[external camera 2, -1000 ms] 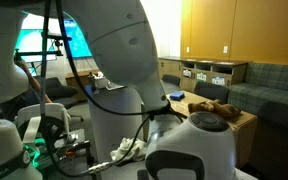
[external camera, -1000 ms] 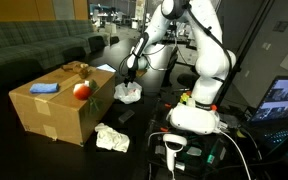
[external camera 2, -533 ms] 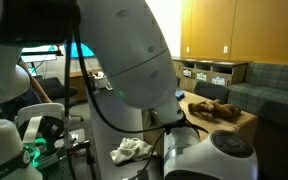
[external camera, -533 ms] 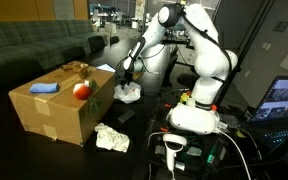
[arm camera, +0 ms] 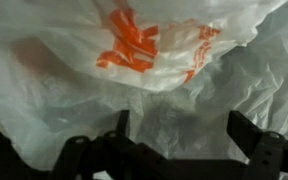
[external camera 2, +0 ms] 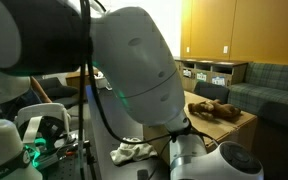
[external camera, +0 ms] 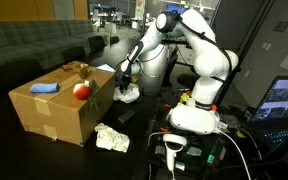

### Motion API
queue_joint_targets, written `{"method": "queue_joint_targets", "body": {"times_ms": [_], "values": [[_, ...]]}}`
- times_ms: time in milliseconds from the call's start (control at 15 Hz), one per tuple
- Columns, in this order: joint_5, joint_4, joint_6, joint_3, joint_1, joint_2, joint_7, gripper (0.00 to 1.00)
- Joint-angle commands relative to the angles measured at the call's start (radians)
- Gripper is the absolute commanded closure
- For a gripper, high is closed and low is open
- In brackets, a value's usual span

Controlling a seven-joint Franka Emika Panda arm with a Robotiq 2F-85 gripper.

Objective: Put the objects on the box onto the table and the objects on the table on to the box

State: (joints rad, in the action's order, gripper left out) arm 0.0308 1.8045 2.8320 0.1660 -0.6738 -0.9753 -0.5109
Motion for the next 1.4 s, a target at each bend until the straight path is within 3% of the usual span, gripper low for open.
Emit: {"method": "queue_joint_targets", "body": {"times_ms": [0,467,933,1333], "values": [[0.011,-0.074,-0.089,0.011,0.006,-0.041,-0.044,0.0],[-0.005,-0.107,-0.193,-0.019,0.032,-0.049,-0.075,0.0],[0.018,-0.01,-0.2,-0.15,0.119,0.051,-0.003,0.0],[0.059,0.043,-0.302,-0.235,0.219,0.138,0.029,0.0]]}}
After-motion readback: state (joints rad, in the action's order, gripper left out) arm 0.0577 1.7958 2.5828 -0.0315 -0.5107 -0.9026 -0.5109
